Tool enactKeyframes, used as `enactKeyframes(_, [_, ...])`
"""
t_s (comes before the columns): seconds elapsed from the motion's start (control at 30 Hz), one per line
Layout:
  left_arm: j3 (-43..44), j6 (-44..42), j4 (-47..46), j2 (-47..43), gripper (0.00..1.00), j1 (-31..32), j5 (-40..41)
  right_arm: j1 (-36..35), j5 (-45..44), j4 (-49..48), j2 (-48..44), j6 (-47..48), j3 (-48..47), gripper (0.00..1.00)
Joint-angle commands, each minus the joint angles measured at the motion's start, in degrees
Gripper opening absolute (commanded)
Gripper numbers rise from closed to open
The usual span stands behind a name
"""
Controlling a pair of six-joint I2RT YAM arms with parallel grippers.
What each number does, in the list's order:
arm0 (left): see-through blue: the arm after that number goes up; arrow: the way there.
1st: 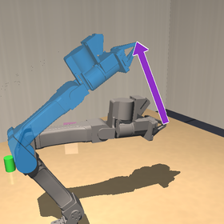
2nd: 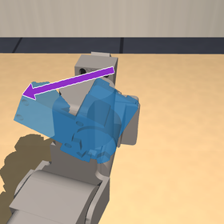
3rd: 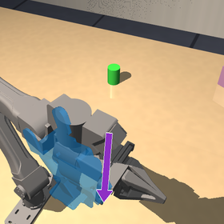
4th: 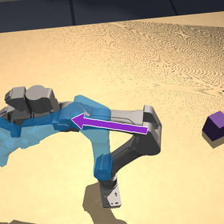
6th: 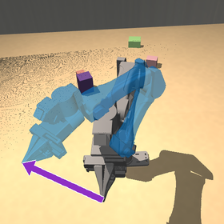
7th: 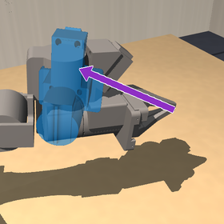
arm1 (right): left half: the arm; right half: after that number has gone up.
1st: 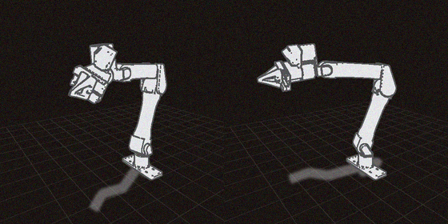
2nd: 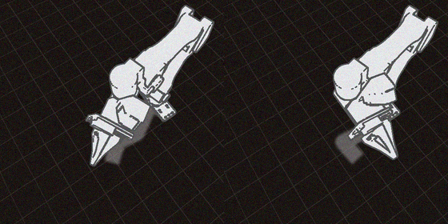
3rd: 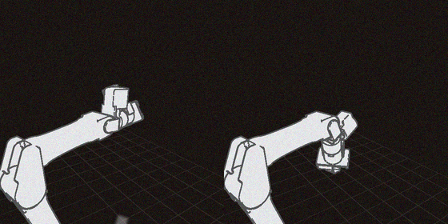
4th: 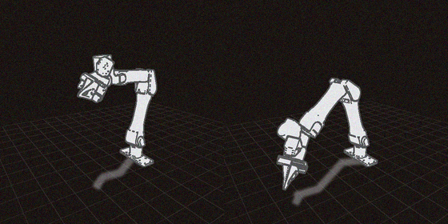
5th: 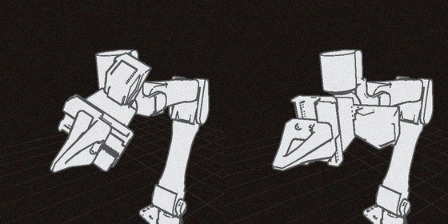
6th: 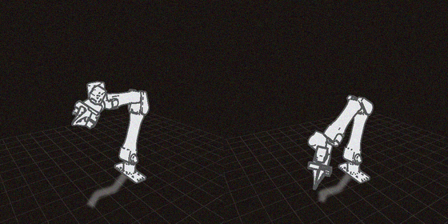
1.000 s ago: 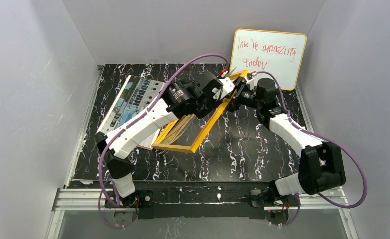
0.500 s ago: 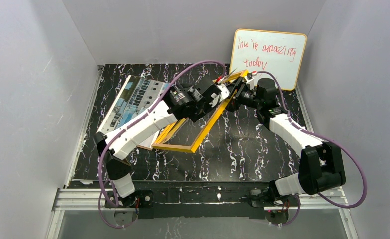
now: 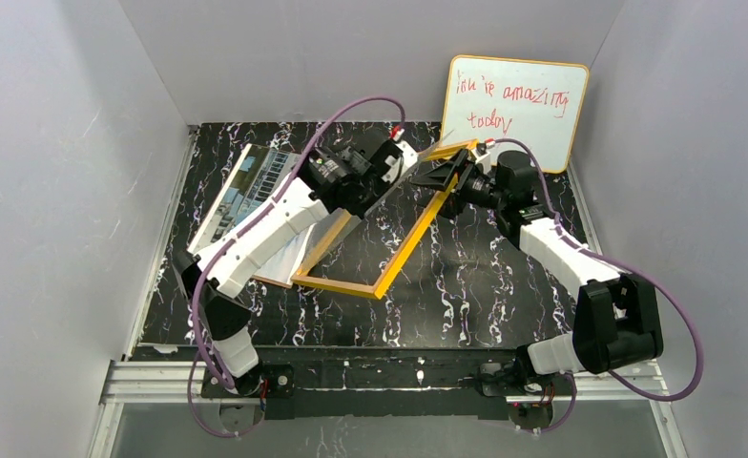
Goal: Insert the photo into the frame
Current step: Pick up the photo frame item from the photo frame, then place the photo frame at the center of the board.
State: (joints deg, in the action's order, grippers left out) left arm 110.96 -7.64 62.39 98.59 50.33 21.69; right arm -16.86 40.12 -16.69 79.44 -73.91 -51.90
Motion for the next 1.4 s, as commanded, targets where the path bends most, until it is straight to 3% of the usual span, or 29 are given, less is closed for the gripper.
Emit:
enactKeyframes(0.0, [1.6,1.7,2.0,-1.0,0.0,-3.6,-1.1,1.1,2.4,-0.8,-3.8,2.5,0.9,0.77])
enactKeyframes(0.17, [3.6,2.3,1.6,-1.6,0.0,-4.2,-2.2,3.3,1.7,8.8,-4.4,7.3,1.3,0.66])
enactKeyframes(0.37, [9.1,1.0,0.2,-2.0,0.0,-4.4,0.4,6.0,0.3,24.9,-3.2,18.8,-0.1,0.35])
enactKeyframes(0.47, [9.2,0.2,-1.5,-3.1,0.0,-4.6,0.6,6.9,-1.2,31.0,-2.3,24.9,-0.7,0.26])
enactKeyframes(0.63, [12.5,1.5,-0.9,-3.0,0.0,-4.6,-2.3,7.0,-4.9,42.5,1.4,35.1,-4.4,0.22])
enactKeyframes(0.87, [21.4,1.9,1.3,-2.0,0.0,-4.6,-7.2,7.0,-12.8,47.3,7.0,40.6,-7.6,0.18])
enactKeyframes(0.97, [24.0,0.1,1.6,-1.3,0.0,-4.5,-4.2,7.1,-16.5,49.0,11.1,43.5,-9.4,0.14])
enactKeyframes(1.07, [20.1,-4.2,-2.1,-4.3,0.0,-4.6,3.4,6.9,-18.6,50.6,15.4,46.2,-11.5,0.14])
enactKeyframes(1.17, [11.0,-8.4,-9.3,-10.3,0.0,-4.6,10.0,6.7,-21.9,52.7,18.7,49.1,-13.7,0.13])
enactKeyframes(1.37, [0.7,-10.8,-16.2,-16.1,0.0,-4.6,15.8,4.4,-29.8,56.0,25.2,52.8,-18.6,0.09])
